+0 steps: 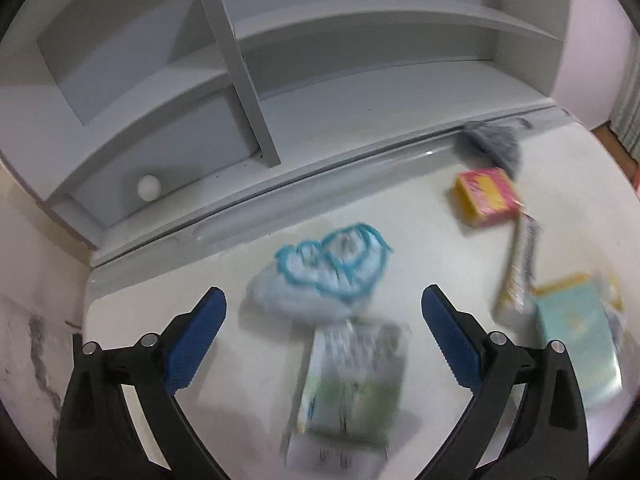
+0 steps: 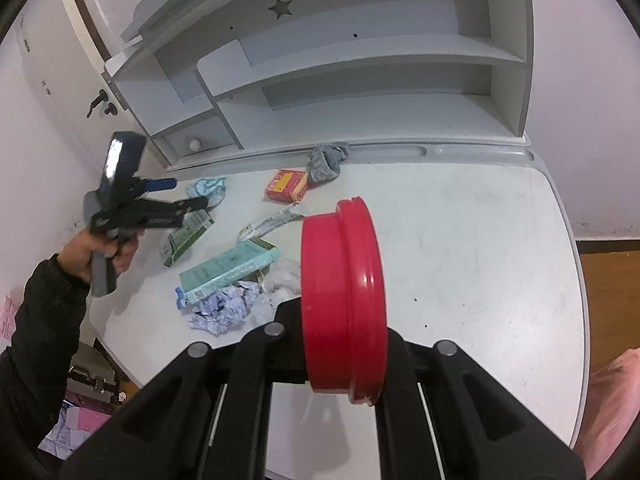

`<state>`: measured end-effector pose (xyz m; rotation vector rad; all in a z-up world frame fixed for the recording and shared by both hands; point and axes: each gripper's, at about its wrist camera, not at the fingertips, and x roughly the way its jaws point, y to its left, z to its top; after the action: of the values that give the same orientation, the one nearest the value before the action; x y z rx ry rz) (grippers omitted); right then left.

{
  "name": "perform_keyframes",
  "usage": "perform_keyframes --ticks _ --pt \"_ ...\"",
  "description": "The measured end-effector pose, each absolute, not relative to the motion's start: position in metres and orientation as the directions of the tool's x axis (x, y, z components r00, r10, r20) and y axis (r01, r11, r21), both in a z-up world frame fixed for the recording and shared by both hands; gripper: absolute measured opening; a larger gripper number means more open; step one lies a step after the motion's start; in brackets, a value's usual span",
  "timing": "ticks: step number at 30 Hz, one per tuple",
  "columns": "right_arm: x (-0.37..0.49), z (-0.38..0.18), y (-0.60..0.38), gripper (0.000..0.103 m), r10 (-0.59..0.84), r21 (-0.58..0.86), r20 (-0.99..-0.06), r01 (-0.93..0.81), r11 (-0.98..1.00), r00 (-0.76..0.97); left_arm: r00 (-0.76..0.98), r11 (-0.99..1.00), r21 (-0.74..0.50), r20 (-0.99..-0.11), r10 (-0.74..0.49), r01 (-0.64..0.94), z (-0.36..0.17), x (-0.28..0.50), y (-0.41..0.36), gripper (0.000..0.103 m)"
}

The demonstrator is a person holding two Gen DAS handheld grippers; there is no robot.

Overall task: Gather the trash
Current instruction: 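Carry the red lid and cloth to the bin and release both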

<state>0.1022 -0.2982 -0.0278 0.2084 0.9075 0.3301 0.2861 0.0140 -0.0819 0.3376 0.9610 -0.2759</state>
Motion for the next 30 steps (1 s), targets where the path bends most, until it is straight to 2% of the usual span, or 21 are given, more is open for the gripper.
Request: perform_keyframes --ticks 1,3,4,5,11,15,19,20,24,26,30 --pt "0.103 -0.030 -0.300 0.008 0.363 0.314 -0.737 -0.187 0.931 0.570 0.544 0.915 0.161 -0.836 -0.073 0.370 -0.085 0.290 0.013 0.092" --pt "0.102 -0.033 -0.306 0.008 0.354 0.314 -0.737 -0.173 0.934 0.575 0.534 0.917 0.159 -0.843 -0.067 0.366 -0.089 0.295 0.010 0.053" --pt "0.099 -0.033 -0.310 0.008 0.350 0.312 -0.736 -0.169 0.935 0.579 0.530 0.920 0.161 -0.846 -0.057 0.357 -0.088 0.296 0.008 0.022" --pt "0.095 -0.032 -0.315 0.008 0.342 0.307 -0.734 -0.163 0.938 0.586 0.543 0.926 0.163 -0.838 -0.052 0.340 -0.083 0.294 0.009 0.018" --pt "0.036 -0.028 -0.384 0.008 0.249 0.286 -0.714 -0.052 0.957 0.655 0.634 0.920 0.119 -0.757 -0.160 0.374 -0.023 0.244 -0.030 0.015" --pt "-0.034 -0.037 -0.447 0.008 0.120 0.254 -0.717 0.097 0.962 0.686 0.626 0.824 0.086 -0.696 -0.352 0.560 0.013 0.168 -0.118 0.015" --pt "-0.123 -0.065 -0.519 0.008 -0.044 0.223 -0.752 0.317 0.922 0.657 0.493 0.618 0.048 -0.654 -0.575 0.785 0.021 0.072 -0.223 0.015" --pt "-0.142 -0.073 -0.534 0.008 -0.073 0.220 -0.761 0.361 0.906 0.645 0.428 0.536 0.039 -0.652 -0.626 0.843 0.015 0.042 -0.257 0.015" --pt "-0.230 -0.125 -0.586 0.008 -0.161 0.211 -0.811 0.538 0.816 0.563 0.221 0.302 -0.001 -0.681 -0.699 0.953 -0.029 -0.042 -0.348 0.015" --pt "-0.261 -0.151 -0.600 0.008 -0.168 0.216 -0.833 0.588 0.780 0.528 0.135 0.214 -0.023 -0.710 -0.691 0.977 -0.063 -0.074 -0.387 0.015" --pt "-0.317 -0.227 -0.618 0.008 -0.130 0.246 -0.879 0.670 0.700 0.459 0.060 0.127 -0.020 -0.803 -0.593 0.992 -0.148 -0.120 -0.451 0.015"
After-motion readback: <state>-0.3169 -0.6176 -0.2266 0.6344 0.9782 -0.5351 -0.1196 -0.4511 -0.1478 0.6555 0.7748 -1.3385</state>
